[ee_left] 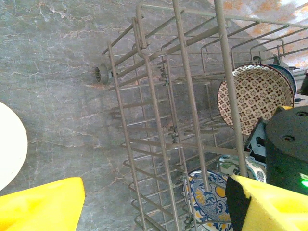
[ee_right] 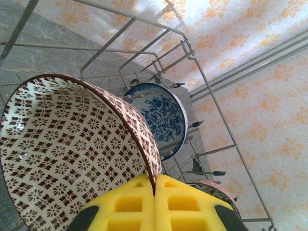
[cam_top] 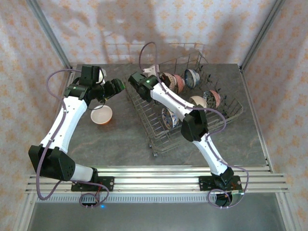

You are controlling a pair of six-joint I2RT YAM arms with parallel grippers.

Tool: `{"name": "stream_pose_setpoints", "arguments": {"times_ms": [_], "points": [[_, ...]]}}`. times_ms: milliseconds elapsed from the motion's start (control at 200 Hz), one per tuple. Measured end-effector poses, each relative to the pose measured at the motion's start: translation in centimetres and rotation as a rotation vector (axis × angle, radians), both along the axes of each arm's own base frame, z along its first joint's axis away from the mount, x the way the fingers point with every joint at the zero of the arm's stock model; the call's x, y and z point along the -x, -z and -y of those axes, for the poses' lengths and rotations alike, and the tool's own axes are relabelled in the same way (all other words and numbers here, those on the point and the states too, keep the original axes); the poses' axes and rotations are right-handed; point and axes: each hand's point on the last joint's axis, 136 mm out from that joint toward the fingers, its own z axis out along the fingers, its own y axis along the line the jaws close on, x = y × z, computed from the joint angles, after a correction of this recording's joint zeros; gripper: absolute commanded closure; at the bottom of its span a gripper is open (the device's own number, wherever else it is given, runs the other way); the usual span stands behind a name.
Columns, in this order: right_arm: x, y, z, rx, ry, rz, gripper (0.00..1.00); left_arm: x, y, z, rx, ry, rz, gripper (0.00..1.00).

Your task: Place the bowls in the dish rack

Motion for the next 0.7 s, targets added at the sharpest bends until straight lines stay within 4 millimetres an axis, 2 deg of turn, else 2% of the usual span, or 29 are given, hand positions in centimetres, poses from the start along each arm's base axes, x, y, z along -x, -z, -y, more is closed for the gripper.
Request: {"name": "stream_pose_setpoints", "arguments": {"times_ms": [205, 340, 385, 460, 541, 566, 656, 701], "points": [[-0.3, 0.5, -0.5, -0.012, -0.013, -0.014, 1.00, 0.2, 0.2, 0.0, -0.002, -0.001, -0.011, 0.22], [-0.4, 1.0, -0.7, -0.006, -0.025, -0.034, 0.93, 0.3, 0.2, -0.1, -0.007, -0.005, -0.014, 0.22], [-0.5, 1.2, -0.8, -0.007, -0.027, -0.039, 0.89, 0.3, 0.3, -0.2, -0.007, -0.005, -0.016, 0.22], [-0.6, 1.5, -1.0, -0.006, -0.034, -0.051, 0.76, 0.5, 0.4, -0.2, -0.011, -0.008, -0.025, 0.22], [-0.6, 1.7, -1.2, -0.019, -0.039, -0.058, 0.73, 0.7, 0.6, -0.4, -0.020, -0.015, -0.035, 0.22], [-0.6, 1.8, -1.2, -0.021, -0.041, -0.060, 0.67, 0.8, 0.6, -0.5, -0.025, -0.019, -0.037, 0.22], [-0.6, 1.9, -1.3, -0.032, -0.045, -0.067, 0.59, 1.3, 0.4, -0.8, -0.035, -0.028, -0.041, 0.22], [-0.6, 2.0, -1.4, -0.033, -0.050, -0.075, 0.50, 1.5, 0.3, -1.1, -0.042, -0.035, -0.041, 0.22]]}}
